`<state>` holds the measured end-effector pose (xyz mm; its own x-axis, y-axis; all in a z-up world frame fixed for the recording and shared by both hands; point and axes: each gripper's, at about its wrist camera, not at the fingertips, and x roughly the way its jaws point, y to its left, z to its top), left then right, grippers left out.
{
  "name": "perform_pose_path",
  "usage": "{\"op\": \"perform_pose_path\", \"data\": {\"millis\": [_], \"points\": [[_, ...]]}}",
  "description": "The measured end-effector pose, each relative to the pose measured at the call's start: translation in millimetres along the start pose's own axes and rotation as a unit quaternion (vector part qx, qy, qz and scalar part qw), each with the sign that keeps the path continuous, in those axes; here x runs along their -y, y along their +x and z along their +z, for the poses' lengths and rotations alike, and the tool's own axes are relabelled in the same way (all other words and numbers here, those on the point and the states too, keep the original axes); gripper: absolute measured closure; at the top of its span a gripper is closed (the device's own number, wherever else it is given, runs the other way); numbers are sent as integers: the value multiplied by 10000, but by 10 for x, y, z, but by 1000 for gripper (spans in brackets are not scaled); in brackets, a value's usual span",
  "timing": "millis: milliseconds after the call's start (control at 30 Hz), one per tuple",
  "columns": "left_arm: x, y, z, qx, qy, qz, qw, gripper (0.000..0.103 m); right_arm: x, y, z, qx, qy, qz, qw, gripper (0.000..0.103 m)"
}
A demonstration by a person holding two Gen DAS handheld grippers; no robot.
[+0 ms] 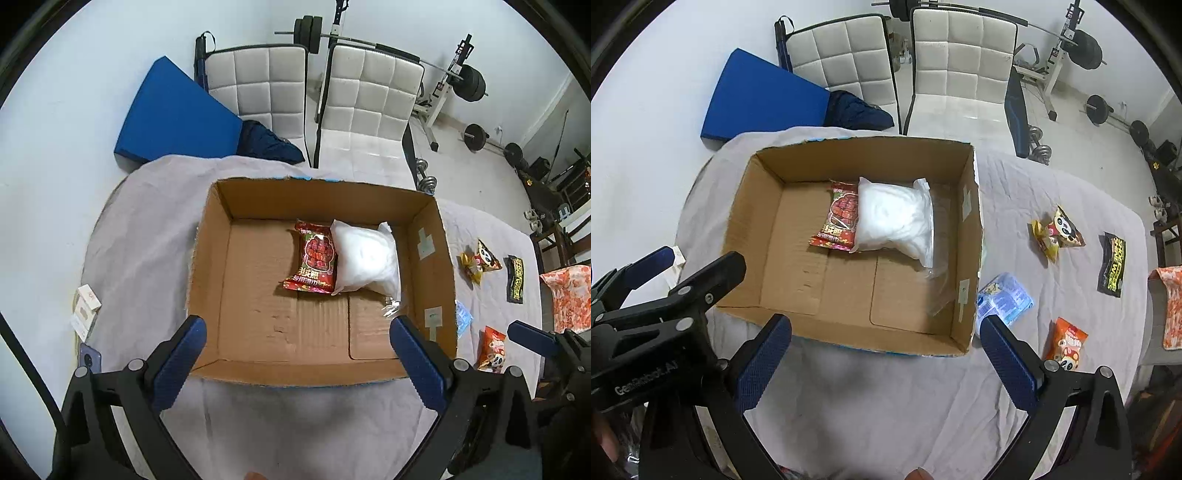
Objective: Organize soft objects
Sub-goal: 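Move both tools back over the remaining packages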
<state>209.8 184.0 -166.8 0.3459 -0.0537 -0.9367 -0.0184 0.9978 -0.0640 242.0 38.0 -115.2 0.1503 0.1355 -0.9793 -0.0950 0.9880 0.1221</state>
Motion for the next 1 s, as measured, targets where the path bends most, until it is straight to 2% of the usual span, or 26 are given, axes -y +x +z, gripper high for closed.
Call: {"op": "perform_pose_path", "data": {"millis": [167,333,467,600,700,800,867,1000], "points": [[69,-160,-15,107,59,4,9999,1,101,-86,-31,28,77,129,9999,0],[355,-226,33,131,155,-127,9997,1,552,-185,-57,-23,388,214,9990,0],[811,-213,124,130,303,-406,9986,1,1234,-351,-42,66,815,-1,9967,0],[1437,-145,253,115,615,-795,9949,1,2125,-440,-8,109,1217,-440,9915,0],[2016,71,373,-19,1149,-906,9892,1,2793,-346,33,-24,1405,-742,9873,0],[2591,493,484,-334,1782,-866,9796,1,3401,-95,49,-280,1481,-899,9845,0],[2866,780,526,-576,2063,-841,9732,2,3767,141,71,-474,1528,-914,9829,0],[3307,1429,557,-1144,2496,-775,9584,6,4231,567,43,-723,1634,-826,9804,0]]}}
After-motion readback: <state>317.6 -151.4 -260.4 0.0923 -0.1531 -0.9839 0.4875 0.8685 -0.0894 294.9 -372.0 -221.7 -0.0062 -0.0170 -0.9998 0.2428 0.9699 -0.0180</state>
